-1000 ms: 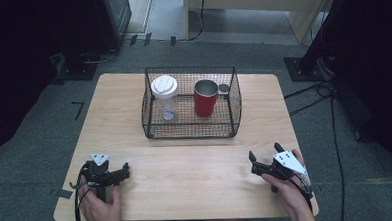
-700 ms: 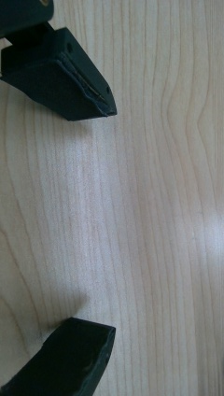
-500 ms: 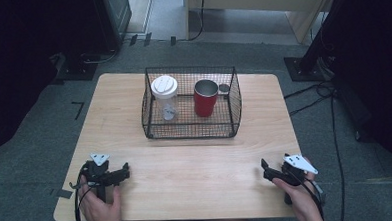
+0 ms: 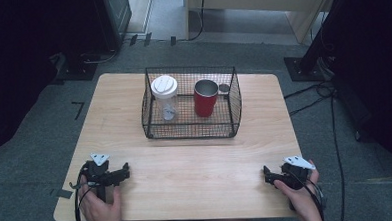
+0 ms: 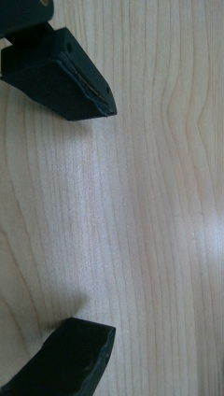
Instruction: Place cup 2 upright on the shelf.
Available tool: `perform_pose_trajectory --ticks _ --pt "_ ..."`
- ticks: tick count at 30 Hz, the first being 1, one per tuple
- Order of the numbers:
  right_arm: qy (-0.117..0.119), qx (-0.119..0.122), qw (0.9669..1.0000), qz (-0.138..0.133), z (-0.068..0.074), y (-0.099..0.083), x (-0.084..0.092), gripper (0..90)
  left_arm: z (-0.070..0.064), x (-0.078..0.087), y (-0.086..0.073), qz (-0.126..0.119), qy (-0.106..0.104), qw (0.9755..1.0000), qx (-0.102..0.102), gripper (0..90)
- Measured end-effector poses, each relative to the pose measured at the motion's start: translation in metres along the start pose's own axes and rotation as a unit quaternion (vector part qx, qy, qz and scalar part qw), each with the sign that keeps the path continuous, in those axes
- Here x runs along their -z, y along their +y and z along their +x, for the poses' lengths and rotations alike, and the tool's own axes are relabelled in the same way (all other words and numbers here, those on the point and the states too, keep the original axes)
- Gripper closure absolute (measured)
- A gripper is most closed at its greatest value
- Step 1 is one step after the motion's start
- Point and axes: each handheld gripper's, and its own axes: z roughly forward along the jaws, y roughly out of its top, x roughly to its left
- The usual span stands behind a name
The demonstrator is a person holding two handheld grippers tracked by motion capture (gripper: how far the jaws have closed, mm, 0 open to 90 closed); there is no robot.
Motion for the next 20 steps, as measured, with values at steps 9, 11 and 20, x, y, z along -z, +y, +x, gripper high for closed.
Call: perform_pose_trajectory --ticks 9,11,20 --pt "-0.005 -0.005 1.0 0.0 0.0002 0.0011 -0.0016 3.2 -0.0001 0.0 0.0 0.0 0.0 1.0 0.0 0.1" --pt "-0.005 -0.005 1.0 -0.001 0.0001 0.0011 -0.0015 3.2 -0.0001 0.0 0.0 0.0 0.0 1.0 0.0 0.1" --pt "-0.01 -0.01 0.9999 0.0 -0.0005 0.0012 -0.0015 3.2 -0.0001 0.0 0.0001 0.0 0.0 1.0 0.001 0.1"
